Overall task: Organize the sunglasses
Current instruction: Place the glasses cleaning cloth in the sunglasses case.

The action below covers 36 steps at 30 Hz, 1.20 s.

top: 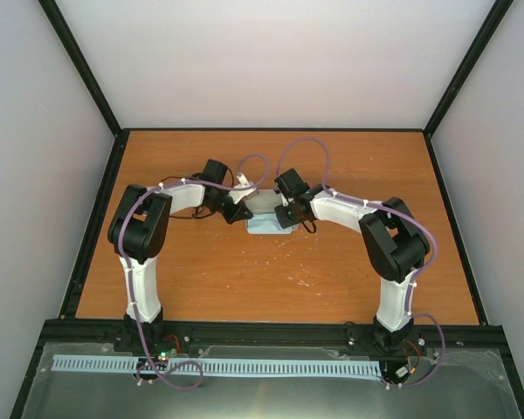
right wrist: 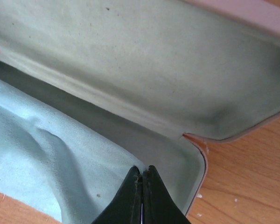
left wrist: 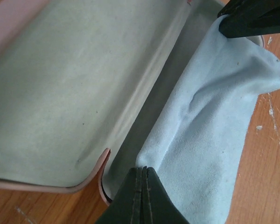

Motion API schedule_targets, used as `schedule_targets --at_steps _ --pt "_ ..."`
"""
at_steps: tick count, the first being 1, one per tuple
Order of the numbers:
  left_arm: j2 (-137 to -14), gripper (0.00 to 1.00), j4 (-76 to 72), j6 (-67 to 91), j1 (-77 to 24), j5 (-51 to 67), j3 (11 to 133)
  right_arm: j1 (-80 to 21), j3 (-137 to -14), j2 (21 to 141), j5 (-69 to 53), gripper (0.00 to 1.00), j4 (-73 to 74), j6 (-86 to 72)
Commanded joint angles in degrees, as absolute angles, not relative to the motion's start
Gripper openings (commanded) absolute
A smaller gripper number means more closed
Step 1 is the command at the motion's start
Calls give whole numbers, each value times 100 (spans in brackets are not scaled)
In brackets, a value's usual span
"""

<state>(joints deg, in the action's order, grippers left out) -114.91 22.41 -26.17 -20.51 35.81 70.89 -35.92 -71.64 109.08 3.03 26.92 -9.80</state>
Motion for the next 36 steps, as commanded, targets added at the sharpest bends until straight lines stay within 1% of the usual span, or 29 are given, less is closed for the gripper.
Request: schedule_targets --at_steps 1,12,22,27,36 --pt "-11511 1 2052 -2503 -2118 3638 7277 -3542 -7201 10901 587 3 2396 -934" --pt "-11382 0 1756 -2304 -2216 3410 7147 -3542 -6770 10819 840 3 1884 -1100" --pt "-11173 1 1688 -2402 -2332 2926 6770 -3552 -6795 11004 710 3 2166 -1260" --pt "-10838 1 1311 -2398 -2382 2341 6355 -3623 -6642 10949 1053 3 2098 -1386" --pt "-10549 0 680 -2233 -2390 1887 6013 -3726 -6459 10915 1518 3 1813 -1547"
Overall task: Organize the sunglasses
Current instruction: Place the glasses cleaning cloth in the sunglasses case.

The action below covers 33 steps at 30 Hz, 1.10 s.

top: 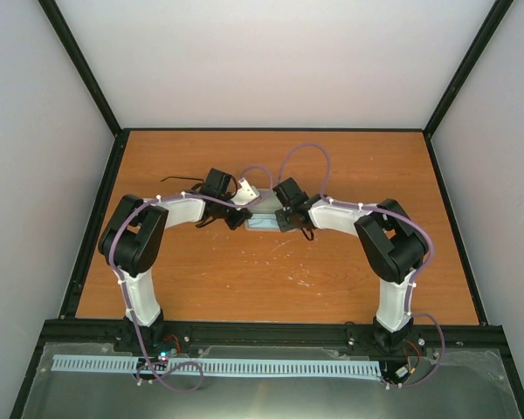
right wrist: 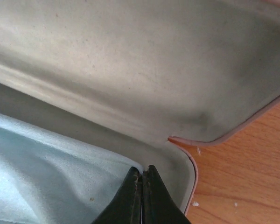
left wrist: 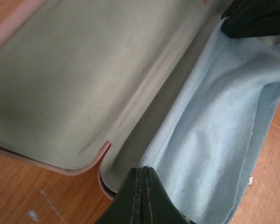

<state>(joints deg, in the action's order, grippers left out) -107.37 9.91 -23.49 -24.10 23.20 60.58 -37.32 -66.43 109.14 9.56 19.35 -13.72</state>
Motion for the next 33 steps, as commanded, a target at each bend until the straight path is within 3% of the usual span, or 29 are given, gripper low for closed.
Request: schedule_targets --at_steps 1,9,14,18,26,33 --pt "-10547 0 672 -2225 -2391 1886 6012 -3734 -6419 10881 1581 3 1745 -1582" --pt "-10696 2 713 -2206 -2397 1906 5983 -3766 -6331 10900 1740 3 1635 -1674" --pt "-10577 32 683 -2195 -2425 1802 5880 -3795 -6275 10914 1790 14 1625 -1761" --pt "-10397 43 634 -2180 -2427 1791 5773 -3836 -6267 10903 1834 22 1634 -1808" --pt "-10069 45 529 -2162 -2433 1804 5611 -3993 -6215 10498 2038 37 1666 -1919" --pt "-9696 55 448 -2123 -2435 1893 5538 -4116 -6200 9794 2281 43 1851 -2081"
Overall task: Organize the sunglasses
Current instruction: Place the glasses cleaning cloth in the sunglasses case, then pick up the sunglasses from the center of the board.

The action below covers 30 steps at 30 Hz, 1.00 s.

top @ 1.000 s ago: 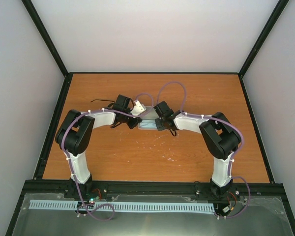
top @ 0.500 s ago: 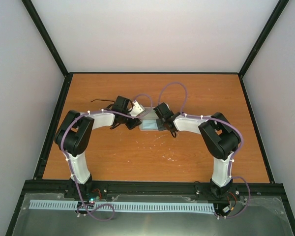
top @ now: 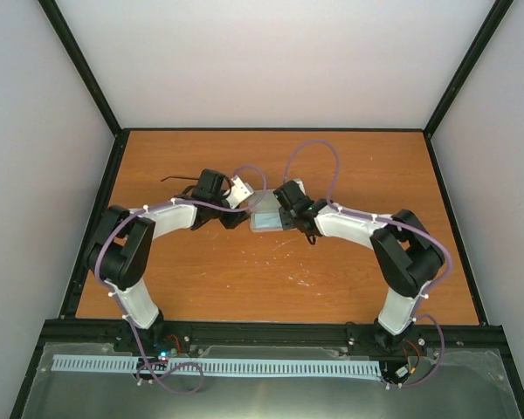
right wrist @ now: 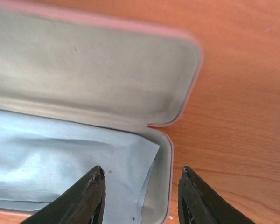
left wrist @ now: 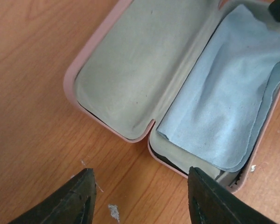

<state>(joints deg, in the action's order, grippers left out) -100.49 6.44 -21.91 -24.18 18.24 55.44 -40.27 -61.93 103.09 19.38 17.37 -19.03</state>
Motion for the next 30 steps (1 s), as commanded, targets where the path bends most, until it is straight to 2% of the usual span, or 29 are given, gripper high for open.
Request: schedule_targets --at_steps 1,8,15,22,30 --pt "-9622 56 444 -2119 -2435 1900 5530 -4128 -6212 9679 2320 44 1889 -2094" --pt "-8793 60 498 -2530 -2324 1787 5234 -4180 -6432 9341 2334 44 2212 -2176" --pt "-8092 62 1902 -4649 -800 2739 5175 -4455 -7506 9807 1629 44 2510 -2190" --pt "-8312 60 3360 -6934 431 2773 5635 -4741 -8863 11021 1026 43 2579 -2104" --pt "-8737 60 3250 -7676 536 2253 5554 -4798 -9362 11539 794 43 2593 -2130"
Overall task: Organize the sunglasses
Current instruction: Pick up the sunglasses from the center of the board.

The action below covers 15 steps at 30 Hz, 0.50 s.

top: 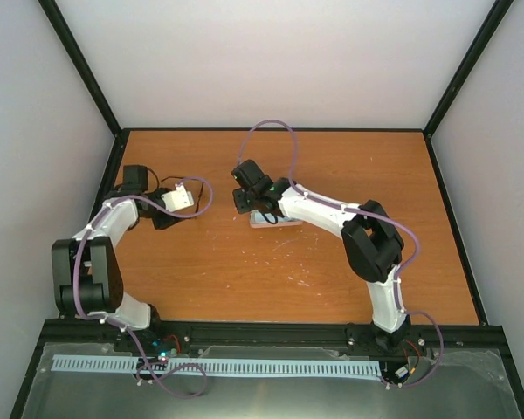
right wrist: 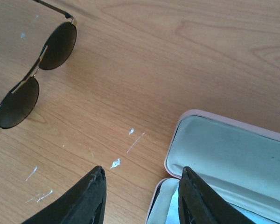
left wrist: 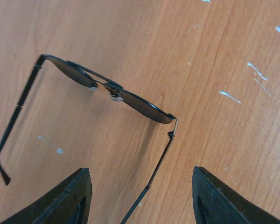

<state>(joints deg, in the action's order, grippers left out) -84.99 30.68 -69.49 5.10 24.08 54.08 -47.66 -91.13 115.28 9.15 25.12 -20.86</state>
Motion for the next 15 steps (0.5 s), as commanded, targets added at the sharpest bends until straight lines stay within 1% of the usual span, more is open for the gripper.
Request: schedule_targets --at_steps 1,9,15 --pt "-8818 60 3195 -7691 535 2182 5548 -4799 -9370 11544 788 43 2593 -2115" --pt "-9473 60 2788 -7916 536 1800 5632 -4799 -9366 11535 856 43 2593 -2044" --pt "-9868 56 2725 -7999 536 1729 5846 -4799 -9388 11580 898 43 2614 -1987"
